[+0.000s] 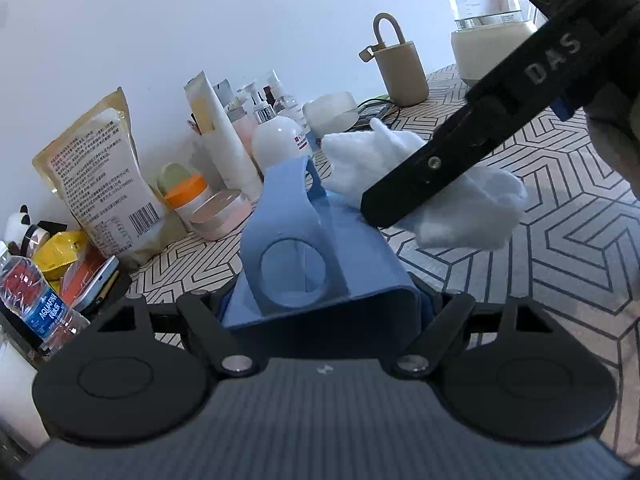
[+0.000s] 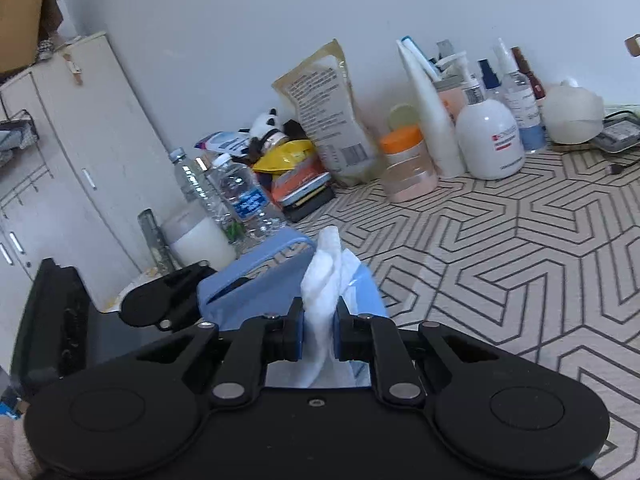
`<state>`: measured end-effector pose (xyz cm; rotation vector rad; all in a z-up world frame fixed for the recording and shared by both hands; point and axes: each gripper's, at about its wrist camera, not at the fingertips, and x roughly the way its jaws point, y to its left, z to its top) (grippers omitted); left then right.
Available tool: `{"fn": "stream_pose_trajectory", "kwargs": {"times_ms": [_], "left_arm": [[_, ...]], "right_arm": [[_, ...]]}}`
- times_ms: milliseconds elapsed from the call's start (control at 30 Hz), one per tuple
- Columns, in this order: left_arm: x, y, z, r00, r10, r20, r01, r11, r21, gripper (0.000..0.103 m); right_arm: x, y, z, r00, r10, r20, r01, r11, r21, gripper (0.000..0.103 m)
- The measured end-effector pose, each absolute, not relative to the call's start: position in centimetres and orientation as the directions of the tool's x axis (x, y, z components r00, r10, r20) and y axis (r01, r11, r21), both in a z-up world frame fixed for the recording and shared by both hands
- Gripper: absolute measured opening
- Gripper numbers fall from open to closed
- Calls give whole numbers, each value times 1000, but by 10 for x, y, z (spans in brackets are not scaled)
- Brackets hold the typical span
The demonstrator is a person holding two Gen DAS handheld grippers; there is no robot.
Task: Clean container
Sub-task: 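Grasp the blue container's rim with the left gripper and lift it, then wipe the container's outer wall with the wipe in the right gripper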
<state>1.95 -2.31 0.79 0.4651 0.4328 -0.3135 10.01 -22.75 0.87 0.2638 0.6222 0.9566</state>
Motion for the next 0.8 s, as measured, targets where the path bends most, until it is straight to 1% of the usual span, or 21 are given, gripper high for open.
{"fn": "stream_pose_trajectory", "kwargs": {"times_ms": [67,200,267,400,600,667,800], "left_arm": [[19,-24,7,865,-191,-464,386,845,371,79],[16,-29,5,869,-195,-456,393,831,394,79],[17,-28,5,866,-198,-459,395,834,386,79],[21,-31,7,867,-189,-461,383,844,375,79],[26,-20,8,847,-217,-485,409,850,333,79],[28,-16,9,840,-229,-492,418,851,319,79],[29,-16,6,839,-234,-492,429,841,330,80]], "right_arm": [[100,-227,8,382,853,-356,-690,520,504,17],[102,-227,8,262,926,-272,-715,376,589,17],[99,-222,8,246,929,-277,-730,366,578,16],[97,-224,10,267,920,-286,-732,387,561,15],[94,-228,11,391,842,-372,-706,533,465,17],[95,-229,10,386,844,-371,-705,530,471,17],[97,-230,9,384,844,-374,-701,530,477,17]]}}
